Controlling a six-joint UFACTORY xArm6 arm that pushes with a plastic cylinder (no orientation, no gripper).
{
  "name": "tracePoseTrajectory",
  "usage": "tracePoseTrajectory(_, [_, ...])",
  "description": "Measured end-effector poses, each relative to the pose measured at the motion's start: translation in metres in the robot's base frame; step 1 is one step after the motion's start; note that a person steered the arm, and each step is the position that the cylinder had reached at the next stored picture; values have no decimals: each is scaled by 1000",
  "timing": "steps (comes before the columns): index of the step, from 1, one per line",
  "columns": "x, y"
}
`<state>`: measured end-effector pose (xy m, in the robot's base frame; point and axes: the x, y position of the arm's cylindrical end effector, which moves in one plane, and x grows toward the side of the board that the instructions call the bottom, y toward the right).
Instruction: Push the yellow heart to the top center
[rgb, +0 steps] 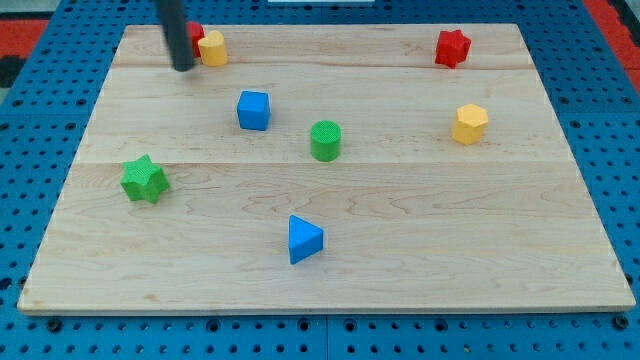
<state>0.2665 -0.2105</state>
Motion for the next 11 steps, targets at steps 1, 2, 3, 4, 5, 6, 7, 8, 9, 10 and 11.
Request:
tracePoseTrajectory(1, [-13, -8])
tracePoseTrajectory(2, [-13, 13])
tracePoseTrajectory(3, [-13, 69])
tracePoseTrajectory(4, [-7, 134])
tracePoseTrajectory(5, [-6, 112])
tracePoseTrajectory(6, [-21, 84])
tracePoseTrajectory(7, [-32, 87])
tracePoseTrajectory(8, [-33, 127])
tracePoseTrajectory(9, [-31, 151])
tracePoseTrajectory(10, [-58, 112])
tracePoseTrajectory(11, [-65, 135])
